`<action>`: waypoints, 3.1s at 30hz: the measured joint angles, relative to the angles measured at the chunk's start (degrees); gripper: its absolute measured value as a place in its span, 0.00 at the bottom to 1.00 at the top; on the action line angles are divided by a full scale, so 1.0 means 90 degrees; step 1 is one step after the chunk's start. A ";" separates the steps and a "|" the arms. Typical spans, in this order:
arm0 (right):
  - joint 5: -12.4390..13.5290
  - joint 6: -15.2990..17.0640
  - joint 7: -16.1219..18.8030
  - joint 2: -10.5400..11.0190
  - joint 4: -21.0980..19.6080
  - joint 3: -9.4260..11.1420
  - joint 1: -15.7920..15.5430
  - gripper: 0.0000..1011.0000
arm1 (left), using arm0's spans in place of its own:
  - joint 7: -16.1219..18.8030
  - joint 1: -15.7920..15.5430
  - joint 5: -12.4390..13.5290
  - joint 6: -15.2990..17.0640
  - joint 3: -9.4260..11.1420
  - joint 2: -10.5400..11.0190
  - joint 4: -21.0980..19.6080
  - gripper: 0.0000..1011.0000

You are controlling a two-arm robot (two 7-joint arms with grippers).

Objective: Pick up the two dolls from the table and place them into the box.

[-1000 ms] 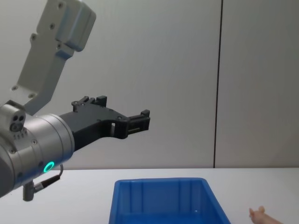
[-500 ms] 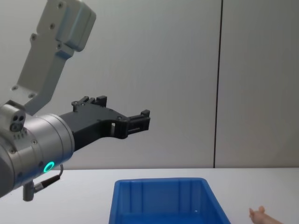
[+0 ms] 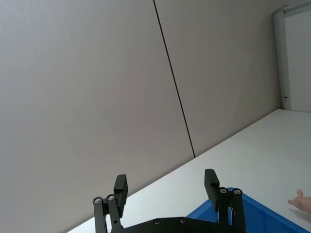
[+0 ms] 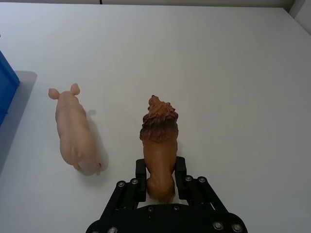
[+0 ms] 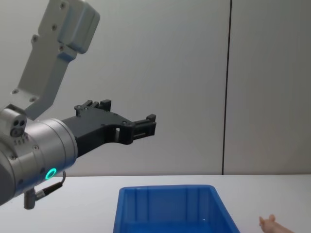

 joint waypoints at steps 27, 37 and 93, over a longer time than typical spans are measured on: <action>-0.0564 -0.0858 0.0644 0.0000 -0.0663 0.0036 0.0248 0.33 | 0.0000 0.0000 0.0000 0.0000 0.0000 0.0000 0.0000 0.99; -0.0672 -0.0919 0.1336 -0.0067 -0.0892 -0.0075 0.0397 0.33 | 0.0000 0.0000 0.0000 0.0000 0.0000 0.0000 0.0000 0.99; -0.1551 0.0655 0.4962 -0.0810 -0.0129 -0.1228 0.1508 0.99 | 0.0000 0.0000 0.0000 0.0000 0.0000 0.0000 0.0000 0.99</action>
